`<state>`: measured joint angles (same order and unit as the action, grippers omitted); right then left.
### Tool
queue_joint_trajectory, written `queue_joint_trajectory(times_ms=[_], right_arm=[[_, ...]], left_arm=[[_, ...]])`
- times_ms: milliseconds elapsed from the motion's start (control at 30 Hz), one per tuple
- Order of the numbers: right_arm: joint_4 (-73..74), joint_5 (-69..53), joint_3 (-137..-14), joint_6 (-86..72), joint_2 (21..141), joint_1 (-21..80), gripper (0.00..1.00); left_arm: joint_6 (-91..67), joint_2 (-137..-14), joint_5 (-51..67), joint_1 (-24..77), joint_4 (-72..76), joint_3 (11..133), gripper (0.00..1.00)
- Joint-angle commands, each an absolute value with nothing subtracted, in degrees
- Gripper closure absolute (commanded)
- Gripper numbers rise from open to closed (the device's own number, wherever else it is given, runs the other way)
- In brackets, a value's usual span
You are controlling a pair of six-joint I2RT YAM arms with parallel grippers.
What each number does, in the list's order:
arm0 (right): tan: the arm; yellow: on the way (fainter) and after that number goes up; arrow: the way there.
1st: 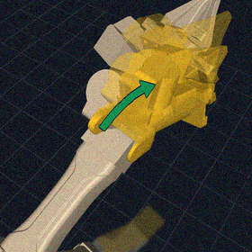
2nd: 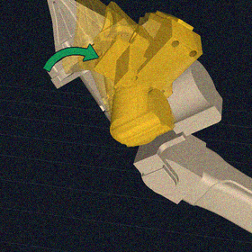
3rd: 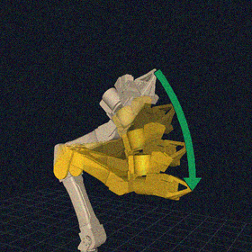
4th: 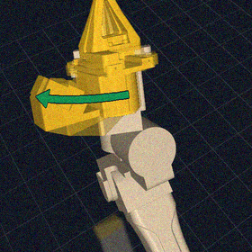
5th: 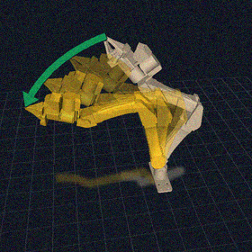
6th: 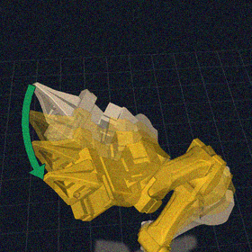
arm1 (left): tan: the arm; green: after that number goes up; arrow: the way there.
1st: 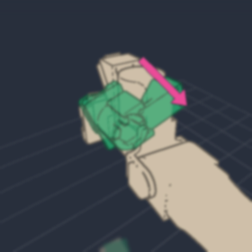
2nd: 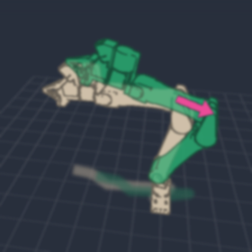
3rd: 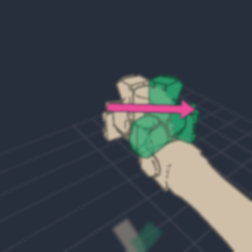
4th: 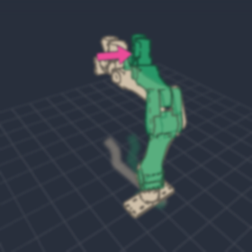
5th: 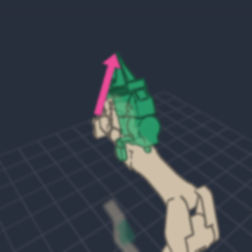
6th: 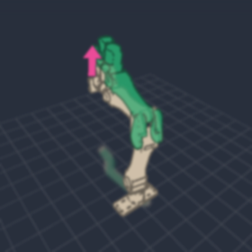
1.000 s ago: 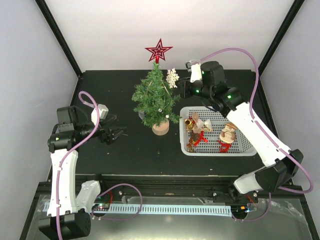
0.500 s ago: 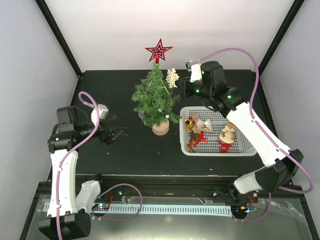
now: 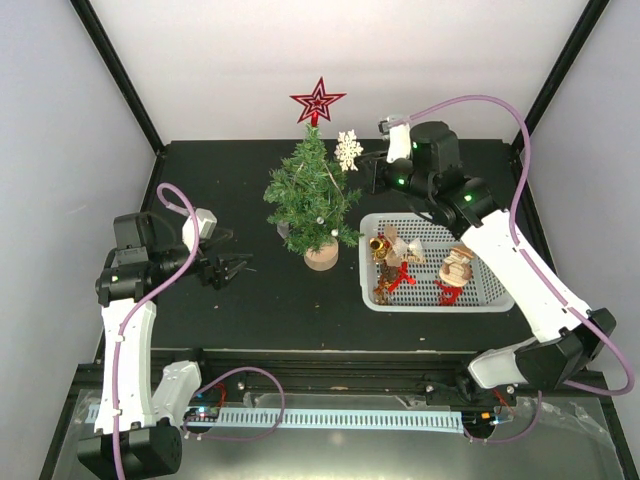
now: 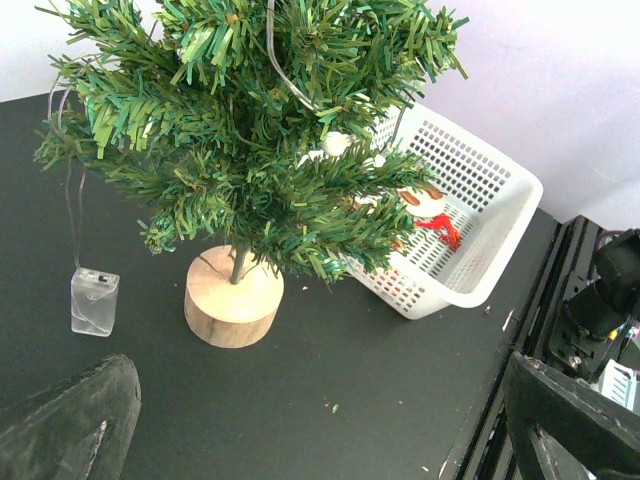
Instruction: Decorate the small christmas tree
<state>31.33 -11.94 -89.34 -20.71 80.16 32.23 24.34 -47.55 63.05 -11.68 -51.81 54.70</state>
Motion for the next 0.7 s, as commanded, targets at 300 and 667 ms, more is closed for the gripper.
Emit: queue_joint_trajectory(times_ms=[300, 667], right_arm=[[31.04, -15.02, -90.78, -21.26, 81.28, 32.76, 0.99], [31.48, -15.47, -88.58, -21.14, 82.48, 33.78, 0.99]], left_arm=[[24.08, -46.93, 63.98, -12.13, -50.54, 54.5, 0.01], [24.08, -46.85, 63.99, -12.13, -50.59, 54.58, 0.01]])
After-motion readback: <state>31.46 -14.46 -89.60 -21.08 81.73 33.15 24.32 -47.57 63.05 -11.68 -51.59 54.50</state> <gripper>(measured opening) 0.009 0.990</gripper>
